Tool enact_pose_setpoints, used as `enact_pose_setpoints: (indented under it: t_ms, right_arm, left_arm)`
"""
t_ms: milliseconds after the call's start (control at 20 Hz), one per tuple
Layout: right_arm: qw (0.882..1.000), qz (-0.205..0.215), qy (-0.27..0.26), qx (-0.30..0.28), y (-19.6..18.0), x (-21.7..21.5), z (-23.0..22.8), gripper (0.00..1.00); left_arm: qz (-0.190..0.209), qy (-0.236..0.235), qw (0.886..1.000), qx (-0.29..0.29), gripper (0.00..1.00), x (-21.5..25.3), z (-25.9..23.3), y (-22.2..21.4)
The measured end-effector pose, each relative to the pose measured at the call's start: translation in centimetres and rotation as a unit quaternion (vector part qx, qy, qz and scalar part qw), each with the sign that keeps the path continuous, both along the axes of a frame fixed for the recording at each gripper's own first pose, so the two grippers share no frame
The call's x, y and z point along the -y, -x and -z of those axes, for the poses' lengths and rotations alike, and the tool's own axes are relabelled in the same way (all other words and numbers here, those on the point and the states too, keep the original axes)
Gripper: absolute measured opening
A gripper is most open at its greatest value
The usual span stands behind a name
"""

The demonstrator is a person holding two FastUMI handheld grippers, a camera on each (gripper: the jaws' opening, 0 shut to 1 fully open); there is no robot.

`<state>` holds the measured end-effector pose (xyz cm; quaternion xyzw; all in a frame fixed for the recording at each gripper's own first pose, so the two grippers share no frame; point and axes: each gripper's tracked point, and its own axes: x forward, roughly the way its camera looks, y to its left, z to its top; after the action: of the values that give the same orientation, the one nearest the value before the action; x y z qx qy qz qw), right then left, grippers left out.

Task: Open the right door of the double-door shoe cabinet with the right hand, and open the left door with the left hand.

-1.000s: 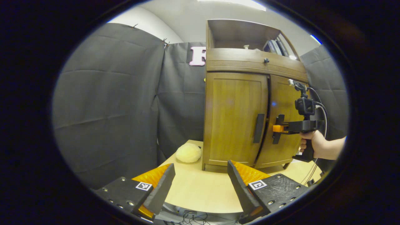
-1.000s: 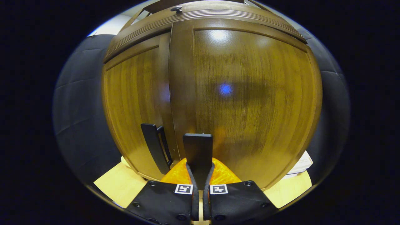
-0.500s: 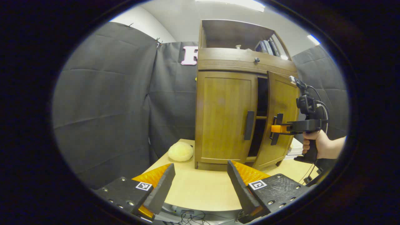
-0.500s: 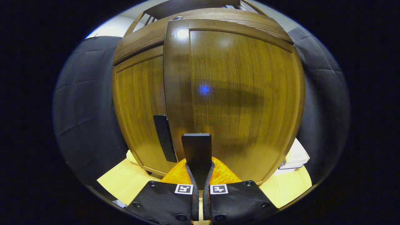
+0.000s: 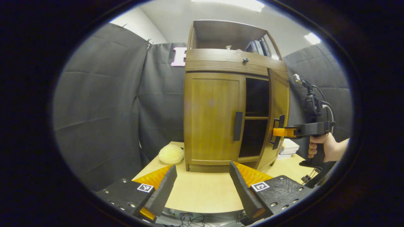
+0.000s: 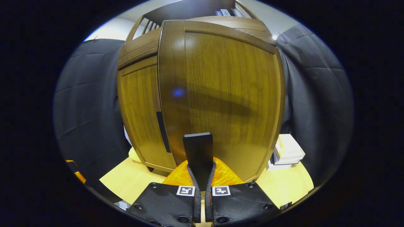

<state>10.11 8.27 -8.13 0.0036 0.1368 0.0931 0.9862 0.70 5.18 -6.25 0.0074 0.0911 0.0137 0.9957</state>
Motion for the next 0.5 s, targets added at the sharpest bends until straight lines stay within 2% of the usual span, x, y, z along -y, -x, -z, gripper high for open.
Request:
enact_pose_setpoints:
  t_ms: [350,400,450,500]
  right_arm:
    - [1.0,0.029,-0.003,0.003,3.4,3.4,0.2,0.02]
    - [0.999,0.032,-0.004,0.003,3.8,3.8,0.1,0.06]
    - [0.999,0.035,-0.007,0.002,4.1,4.3,0.1,0.02]
    - [0.999,0.038,-0.008,0.001,4.6,4.8,0.0,0.03]
  left_arm:
    - [0.029,-0.001,1.0,0.0,0.96,0.5,0.1,-0.9]
    - [0.033,-0.001,0.999,0.001,0.96,0.6,0.2,-1.1]
    - [0.036,-0.001,0.999,0.002,0.96,0.5,0.1,-1.2]
    - [0.04,-0.001,0.999,0.002,0.96,0.5,0.1,-1.4]
